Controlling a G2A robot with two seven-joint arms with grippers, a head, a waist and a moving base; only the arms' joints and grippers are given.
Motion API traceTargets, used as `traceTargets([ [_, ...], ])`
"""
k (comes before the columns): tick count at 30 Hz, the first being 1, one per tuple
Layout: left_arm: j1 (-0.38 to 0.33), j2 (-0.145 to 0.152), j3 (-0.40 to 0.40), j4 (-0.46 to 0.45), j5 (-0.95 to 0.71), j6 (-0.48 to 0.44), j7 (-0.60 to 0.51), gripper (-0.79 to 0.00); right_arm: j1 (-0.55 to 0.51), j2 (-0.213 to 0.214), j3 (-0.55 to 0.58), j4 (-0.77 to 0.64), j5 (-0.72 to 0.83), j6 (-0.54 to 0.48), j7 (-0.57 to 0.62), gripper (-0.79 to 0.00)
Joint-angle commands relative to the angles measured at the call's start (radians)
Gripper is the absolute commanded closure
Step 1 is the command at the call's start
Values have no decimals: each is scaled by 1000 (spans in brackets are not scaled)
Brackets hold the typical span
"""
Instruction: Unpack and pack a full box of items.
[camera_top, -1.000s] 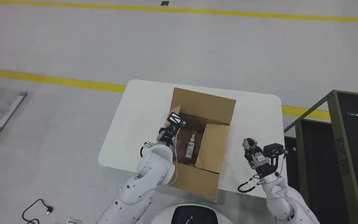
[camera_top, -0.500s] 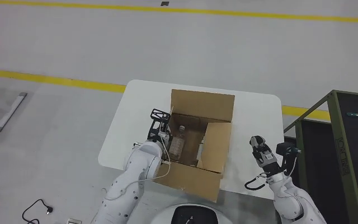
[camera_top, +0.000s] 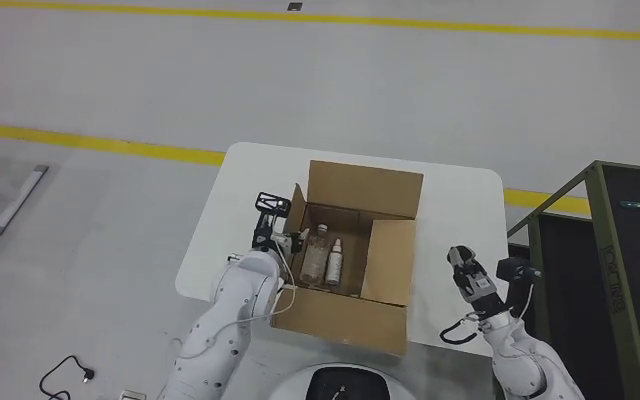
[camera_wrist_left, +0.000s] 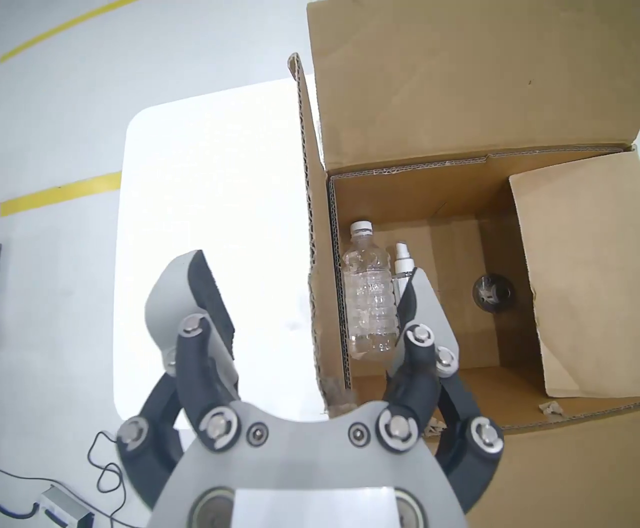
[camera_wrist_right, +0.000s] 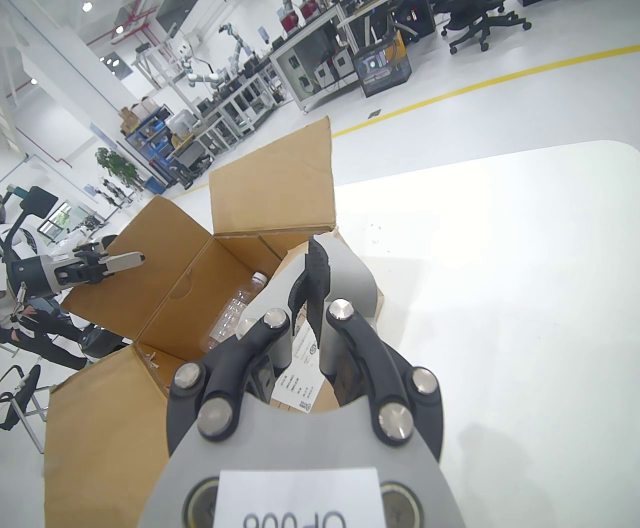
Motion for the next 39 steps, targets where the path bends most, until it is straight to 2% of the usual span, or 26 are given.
traceTargets([
  [1,4,1,-1,-8,13,-6,4,-785,0,0,-2,0,-9,2,0,0],
  [10,22,5,-15,-30,162,50,15,-785,-1,-2,-8,-4,-23,10,-3,0],
  [18,40,11,-35,-49,263,39,42,-785,-2,-5,-15,-3,-26,17,2,0],
  [29,21,8,-45,6,317,34,19,-785,4,-7,-22,-4,-31,26,6,0],
  [36,5,5,-23,77,462,57,-5,-785,5,-8,-20,-5,-32,29,4,0],
  [39,-6,0,-12,118,464,63,-4,-785,7,-9,-19,-5,-33,29,5,0],
])
